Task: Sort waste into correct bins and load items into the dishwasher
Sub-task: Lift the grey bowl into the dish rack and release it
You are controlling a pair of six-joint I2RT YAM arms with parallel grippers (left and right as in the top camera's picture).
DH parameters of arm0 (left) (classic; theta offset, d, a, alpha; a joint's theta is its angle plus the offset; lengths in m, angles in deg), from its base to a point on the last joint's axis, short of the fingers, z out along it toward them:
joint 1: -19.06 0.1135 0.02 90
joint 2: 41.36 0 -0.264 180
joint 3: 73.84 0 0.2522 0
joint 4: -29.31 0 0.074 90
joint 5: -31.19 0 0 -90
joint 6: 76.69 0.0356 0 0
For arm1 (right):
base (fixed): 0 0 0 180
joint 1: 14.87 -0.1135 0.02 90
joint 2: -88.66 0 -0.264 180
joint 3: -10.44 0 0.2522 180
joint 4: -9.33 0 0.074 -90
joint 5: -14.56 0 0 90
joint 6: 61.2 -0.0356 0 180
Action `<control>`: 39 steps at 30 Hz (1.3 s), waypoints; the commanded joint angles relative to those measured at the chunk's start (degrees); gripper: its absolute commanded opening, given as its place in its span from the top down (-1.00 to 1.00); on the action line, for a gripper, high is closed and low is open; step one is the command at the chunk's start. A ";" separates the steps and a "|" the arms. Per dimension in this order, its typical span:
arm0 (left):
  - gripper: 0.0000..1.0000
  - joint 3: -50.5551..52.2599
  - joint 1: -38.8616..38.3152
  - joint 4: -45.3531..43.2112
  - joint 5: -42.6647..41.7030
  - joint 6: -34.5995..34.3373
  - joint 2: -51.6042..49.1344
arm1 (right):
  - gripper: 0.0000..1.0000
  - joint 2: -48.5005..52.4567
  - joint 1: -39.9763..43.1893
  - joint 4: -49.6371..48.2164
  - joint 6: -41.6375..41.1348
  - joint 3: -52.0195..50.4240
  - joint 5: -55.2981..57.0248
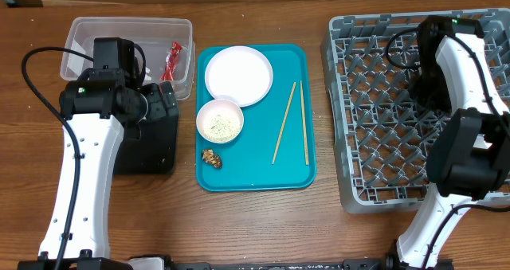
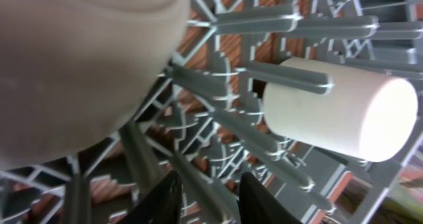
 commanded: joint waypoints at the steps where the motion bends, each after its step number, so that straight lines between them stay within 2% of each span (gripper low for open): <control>1: -1.00 -0.59 -0.02 0.04 0.74 0.11 0.04 | 0.38 -4.85 0.31 -0.81 1.75 0.11 -4.26; 4: -1.00 -0.59 -0.02 0.17 0.74 0.11 0.04 | 0.36 -8.94 0.28 -2.60 4.96 0.11 -8.59; 6: -1.00 -0.59 -0.02 0.17 0.72 0.09 0.04 | 0.26 -11.63 0.31 -4.17 8.22 0.11 -13.75; 9: -0.99 -0.59 -0.02 0.17 0.72 0.09 0.04 | -0.16 -14.80 0.31 -7.17 14.32 0.09 -27.54; 10: -1.00 -0.59 -0.02 0.15 0.72 0.09 0.02 | -0.24 -15.37 0.26 -8.20 16.63 0.09 -33.59; 12: -1.00 -0.59 -0.02 0.15 0.72 0.09 0.02 | -0.64 -15.63 0.09 -10.05 21.24 0.09 -46.80; 13: -1.00 -0.59 -0.02 0.15 0.72 0.07 0.02 | -0.77 -15.61 -0.07 -10.91 23.67 0.07 -54.73; 14: -1.00 -0.59 -0.02 0.15 0.70 0.07 0.02 | -0.77 -15.54 -0.42 -11.82 25.53 -0.11 -61.44; 16: -1.00 -0.59 -0.02 0.20 0.61 0.07 0.02 | -0.75 -15.47 -1.51 -13.55 25.94 -0.17 -67.78; 20: -1.00 -0.59 -0.02 0.22 0.26 0.07 0.02 | -0.65 -15.47 -6.45 -15.28 25.70 -0.20 -66.58; 26: -0.99 -0.57 -0.02 0.28 0.26 0.04 -0.17 | -0.64 -15.06 -19.37 -18.36 21.84 -0.37 -50.21; 30: -0.99 -0.57 -0.02 1.05 0.28 0.07 -0.22 | -0.64 -14.21 -26.58 -20.24 17.68 -1.27 -47.12; 35: -1.00 -0.57 -0.02 1.57 -0.09 0.09 -0.22 | -0.59 -12.41 -31.21 -19.41 10.91 -3.17 -43.56; 39: -1.00 -0.57 -0.44 1.18 -4.48 0.33 -0.22 | -0.52 -10.97 -32.15 -15.98 5.11 -4.35 -38.69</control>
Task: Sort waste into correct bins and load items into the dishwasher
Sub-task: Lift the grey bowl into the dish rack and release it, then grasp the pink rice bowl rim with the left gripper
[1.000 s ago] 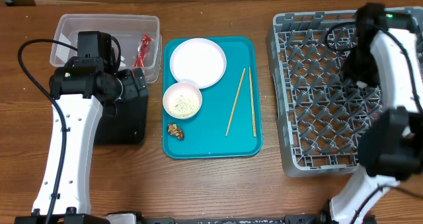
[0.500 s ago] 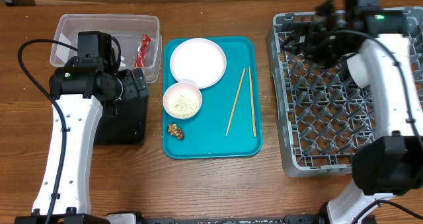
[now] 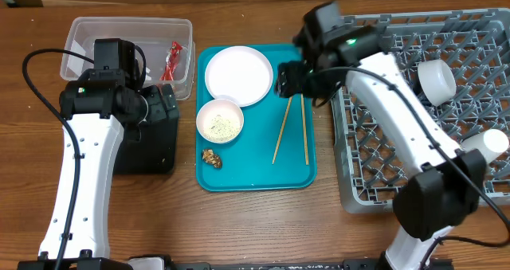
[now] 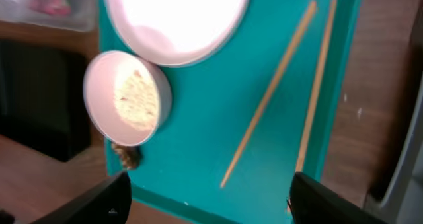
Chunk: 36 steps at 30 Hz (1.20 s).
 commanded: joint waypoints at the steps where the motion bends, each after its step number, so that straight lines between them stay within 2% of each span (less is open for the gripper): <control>1: -1.00 -0.57 -0.87 -0.61 -4.83 1.25 -0.22 | -0.51 1.84 0.02 2.01 -7.30 -1.46 6.60; 9: -0.99 -0.57 -12.20 -6.78 -5.77 4.20 -1.22 | -0.46 1.79 0.63 6.82 -7.63 -1.46 12.72; 13: -1.00 -0.57 -18.18 -8.04 -4.87 4.17 -5.29 | -0.35 0.57 2.49 9.25 -7.43 -0.90 14.84; 19: -0.97 -0.57 -22.84 -8.52 -4.24 4.20 -12.83 | -0.37 -4.55 9.66 9.70 -7.30 -0.90 14.84; 25: -0.89 -0.57 -25.90 -12.68 -4.24 4.20 -20.04 | -0.38 -7.28 17.05 11.93 -5.40 -0.90 14.82; 31: -0.73 -0.57 -26.80 -17.20 -4.24 4.17 -26.60 | -0.38 -7.34 19.67 14.01 -3.93 -0.90 14.84; 35: -0.50 -0.57 -26.80 -17.79 -4.28 4.17 -29.44 | -0.38 -7.34 19.65 13.94 -3.96 -0.90 14.84; 36: -0.39 -0.57 -26.82 -17.77 -4.28 4.17 -30.12 | -0.38 -7.34 19.65 13.92 -3.96 -0.90 14.84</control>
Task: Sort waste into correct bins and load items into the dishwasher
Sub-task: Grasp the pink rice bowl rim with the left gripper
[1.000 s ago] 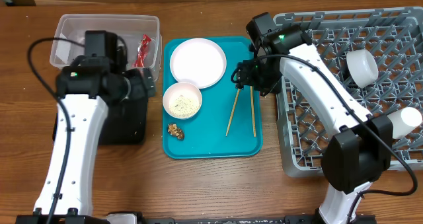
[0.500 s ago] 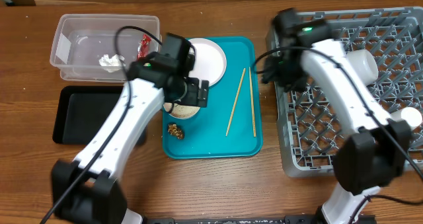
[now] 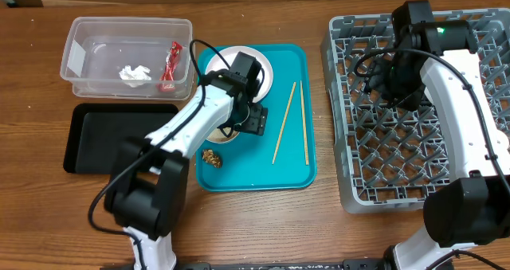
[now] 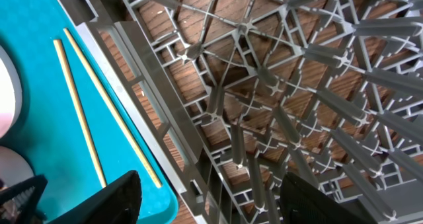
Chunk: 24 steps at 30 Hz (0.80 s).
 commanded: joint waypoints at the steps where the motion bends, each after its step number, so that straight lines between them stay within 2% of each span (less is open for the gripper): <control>1: -0.25 -0.55 -0.20 0.00 0.11 0.74 -2.25 | -0.38 -1.03 -0.04 -0.02 0.55 0.68 0.17; 2: -0.17 -0.55 -0.20 0.11 0.11 0.74 -2.67 | -0.38 -1.03 -0.04 -0.09 0.55 0.68 0.17; 3: 0.03 -0.55 -0.20 0.31 0.13 0.74 -2.80 | -0.38 -1.03 -0.04 -0.13 0.55 0.68 0.17; 5: 0.28 -0.55 -0.20 0.66 0.13 0.74 -2.82 | -0.38 -1.03 -0.04 -0.15 0.52 0.68 0.15; 9: 0.42 -0.57 -0.17 0.66 0.15 0.74 -2.78 | -0.38 -1.03 -0.04 -0.13 0.55 0.66 0.15; 11: 0.61 -0.59 -0.17 0.70 0.17 0.74 -2.75 | -0.38 -1.03 -0.04 -0.15 0.52 0.66 0.15; 13: 0.92 -0.68 -0.17 0.94 0.17 0.74 -2.75 | -0.37 -1.03 -0.04 -0.13 0.52 0.66 0.15; 19: 0.91 -3.65 -0.17 4.33 0.22 0.74 -2.71 | -0.37 -1.03 -0.04 0.02 0.55 0.66 0.17; 24: 0.92 -12.61 0.00 12.96 2.27 0.20 -1.84 | -0.38 -1.03 -0.04 0.11 0.55 0.66 0.17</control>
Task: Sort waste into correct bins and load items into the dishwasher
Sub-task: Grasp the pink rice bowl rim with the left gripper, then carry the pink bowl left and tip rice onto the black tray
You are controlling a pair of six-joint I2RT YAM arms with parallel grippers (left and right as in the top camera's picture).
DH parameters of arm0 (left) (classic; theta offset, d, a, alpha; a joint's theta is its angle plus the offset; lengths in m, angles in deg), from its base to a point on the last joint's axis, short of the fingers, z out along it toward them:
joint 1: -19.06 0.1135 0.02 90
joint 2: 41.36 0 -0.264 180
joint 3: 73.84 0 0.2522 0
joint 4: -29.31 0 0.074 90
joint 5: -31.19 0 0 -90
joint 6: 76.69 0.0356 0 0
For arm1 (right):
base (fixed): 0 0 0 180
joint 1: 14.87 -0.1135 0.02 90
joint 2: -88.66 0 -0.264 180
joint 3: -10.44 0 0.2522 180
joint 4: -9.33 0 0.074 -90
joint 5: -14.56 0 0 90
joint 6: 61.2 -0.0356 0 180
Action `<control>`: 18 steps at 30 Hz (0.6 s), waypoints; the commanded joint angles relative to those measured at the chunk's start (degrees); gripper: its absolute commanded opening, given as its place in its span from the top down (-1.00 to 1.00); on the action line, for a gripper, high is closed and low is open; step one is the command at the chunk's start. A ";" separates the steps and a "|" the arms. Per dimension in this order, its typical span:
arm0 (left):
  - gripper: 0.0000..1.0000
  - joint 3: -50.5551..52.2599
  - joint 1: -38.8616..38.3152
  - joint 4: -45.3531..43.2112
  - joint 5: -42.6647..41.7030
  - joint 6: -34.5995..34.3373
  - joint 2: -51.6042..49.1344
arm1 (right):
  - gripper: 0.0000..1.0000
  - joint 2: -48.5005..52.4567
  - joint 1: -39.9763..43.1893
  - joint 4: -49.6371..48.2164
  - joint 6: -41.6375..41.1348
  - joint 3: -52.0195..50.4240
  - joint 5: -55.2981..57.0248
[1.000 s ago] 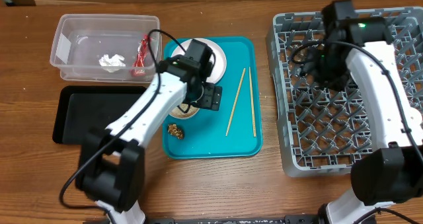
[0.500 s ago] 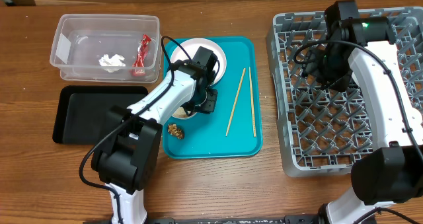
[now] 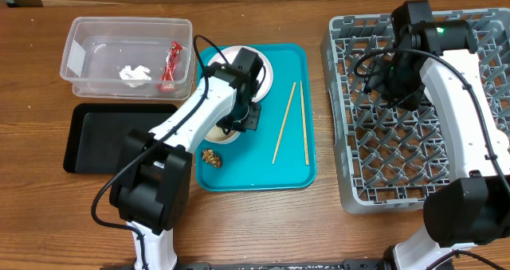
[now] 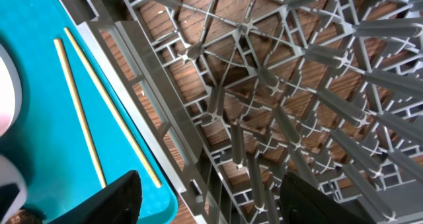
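Observation:
On the teal tray (image 3: 291, 170) lie two wooden chopsticks (image 3: 284, 123), a white plate (image 3: 267, 71) and a small white bowl of crumbs (image 3: 215, 133), with a brown food scrap (image 3: 211, 157) near the front. My left gripper (image 3: 247, 117) is down at the bowl's right rim; its jaws are hidden under the wrist. My right gripper (image 4: 211, 207) hangs open and empty over the left part of the grey dish rack (image 3: 422, 166). The chopsticks (image 4: 79, 118) also show in the right wrist view.
A clear bin (image 3: 84, 59) at the back left holds a red wrapper (image 3: 170, 61) and crumpled white paper (image 3: 135, 73). A black tray (image 3: 96, 138) lies in front of it. The left arm crosses over the tray's left half and part of the plate.
My left gripper has shifted slightly towards the small bowl and covers more of its rim. The right arm and the chopsticks have not moved.
First my left arm was over the black tray and my right gripper was deep in the rack beside a white cup. Then the right gripper hung open over the chopsticks on the tray. Later it was over the rack's left part, and the left gripper was at the bowl.

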 commanded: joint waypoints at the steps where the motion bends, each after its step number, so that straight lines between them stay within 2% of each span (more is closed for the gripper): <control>1: 0.92 -7.56 0.09 4.68 1.09 -0.94 0.28 | -0.38 -1.03 -0.04 0.02 0.33 0.66 0.15; 8: 0.92 -11.89 3.10 12.66 2.99 -3.43 4.15 | -0.37 -1.03 -0.04 0.20 0.35 0.66 0.20; 18: 0.92 -11.13 13.60 21.62 6.21 -6.45 9.64 | -0.37 -1.03 -0.04 0.24 0.35 0.66 0.17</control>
